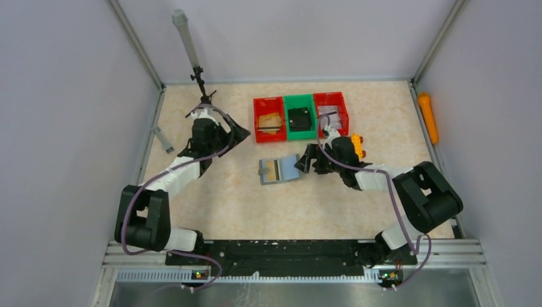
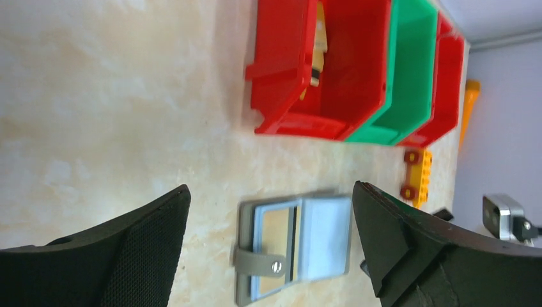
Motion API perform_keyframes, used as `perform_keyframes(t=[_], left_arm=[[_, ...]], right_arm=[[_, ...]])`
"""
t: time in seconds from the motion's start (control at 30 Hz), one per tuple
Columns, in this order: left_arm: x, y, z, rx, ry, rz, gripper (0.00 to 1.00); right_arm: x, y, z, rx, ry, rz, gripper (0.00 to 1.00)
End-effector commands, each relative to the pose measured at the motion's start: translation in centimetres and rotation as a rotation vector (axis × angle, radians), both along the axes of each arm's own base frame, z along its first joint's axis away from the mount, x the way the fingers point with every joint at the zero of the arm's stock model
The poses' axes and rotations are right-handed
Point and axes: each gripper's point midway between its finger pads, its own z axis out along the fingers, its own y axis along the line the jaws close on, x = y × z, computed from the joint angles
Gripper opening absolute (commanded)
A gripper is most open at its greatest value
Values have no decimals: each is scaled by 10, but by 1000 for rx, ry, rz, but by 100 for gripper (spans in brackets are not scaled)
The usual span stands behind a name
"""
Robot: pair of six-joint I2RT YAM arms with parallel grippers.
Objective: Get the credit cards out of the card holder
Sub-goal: Place the credit card in the storage box, then pick up the card holder from the center of the board.
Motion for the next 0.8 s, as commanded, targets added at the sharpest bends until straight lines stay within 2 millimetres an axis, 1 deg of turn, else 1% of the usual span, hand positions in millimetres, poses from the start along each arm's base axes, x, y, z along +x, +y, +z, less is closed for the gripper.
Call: perform_keyframes(t=[0.0, 0.1, 0.2, 0.27, 0.33, 0.37, 0.4, 0.43, 0.47, 0.53, 0.57, 0.6, 0.63, 0.7, 0.77], left_arm=[[-16, -40, -1, -99, -9, -244, 99], [-32, -60, -27, -101, 85, -313, 99], [-50, -77, -50, -59, 127, -391, 97], [-57, -82, -61, -9, 137, -407, 97], [-62, -86, -67, 29, 137, -414, 97], [-62, -86, -68, 42, 136, -412, 97], [-62, -85, -71, 49, 136, -409, 97], [-62, -85, -73, 50, 139, -405, 97], [-63, -85, -75, 51, 145, -405, 96], [-62, -86, -74, 45, 148, -406, 96], [-62, -87, -73, 43, 143, -407, 95], [-62, -87, -69, 42, 128, -409, 95], [-63, -86, -64, 42, 108, -411, 95], [-63, -85, -52, 39, 50, -411, 96], [-67, -85, -38, 23, -18, -419, 96]], right_arm=[[-2, 19, 2, 26, 16, 84, 90], [-5, 31, -7, 31, 55, 125, 85], [-6, 39, -14, 52, 83, 150, 81], [-9, 44, -15, 64, 80, 171, 77], [-11, 48, -15, 70, 70, 181, 73], [-13, 50, -16, 73, 71, 189, 68], [-13, 52, -16, 80, 71, 193, 61], [-13, 53, -16, 88, 75, 194, 54], [-13, 54, -14, 100, 74, 191, 44], [-13, 55, -8, 131, 50, 188, 24], [-13, 56, -3, 144, 37, 187, 12], [-13, 54, 0, 145, 20, 182, 4], [-13, 51, 3, 140, -2, 176, 0], [-12, 45, 14, 134, -58, 156, 0], [-14, 43, 31, 161, -125, 157, 0]])
